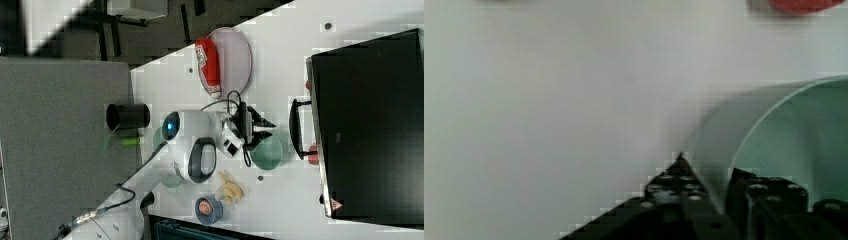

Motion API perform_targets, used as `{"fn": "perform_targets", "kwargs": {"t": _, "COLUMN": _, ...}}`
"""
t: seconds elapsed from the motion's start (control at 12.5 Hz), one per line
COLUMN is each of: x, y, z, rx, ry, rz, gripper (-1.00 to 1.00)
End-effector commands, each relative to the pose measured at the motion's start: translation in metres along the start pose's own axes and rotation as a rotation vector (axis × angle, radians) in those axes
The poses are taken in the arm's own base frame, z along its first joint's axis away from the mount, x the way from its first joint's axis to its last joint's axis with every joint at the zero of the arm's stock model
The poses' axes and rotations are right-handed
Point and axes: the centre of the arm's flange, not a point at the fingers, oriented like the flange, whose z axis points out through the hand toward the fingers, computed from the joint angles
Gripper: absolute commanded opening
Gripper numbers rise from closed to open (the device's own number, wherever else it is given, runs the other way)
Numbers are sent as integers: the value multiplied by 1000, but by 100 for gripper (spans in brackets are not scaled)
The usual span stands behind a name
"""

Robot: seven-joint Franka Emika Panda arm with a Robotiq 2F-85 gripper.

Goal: Drag mug forwards.

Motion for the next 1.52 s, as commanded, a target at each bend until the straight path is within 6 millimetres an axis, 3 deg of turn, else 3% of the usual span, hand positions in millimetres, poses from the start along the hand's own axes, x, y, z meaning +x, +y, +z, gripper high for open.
{"fn": "perform_targets", "kwargs": {"t": 0.08, "x": 6, "y": -41, "z": -8, "rx": -2, "ry": 7, "rz": 24, "gripper": -65}}
{"fn": "perform_targets", "kwargs": {"t": 0.88, "x": 0, "y": -148, "z": -21, "rx": 39, "ry": 23, "rz": 1, "gripper": -65}}
{"fn": "perform_targets", "kwargs": {"t": 1.52, "x": -10, "y": -208, "z": -28, "rx": 131, "ry": 27, "rz": -17, "gripper": -65}}
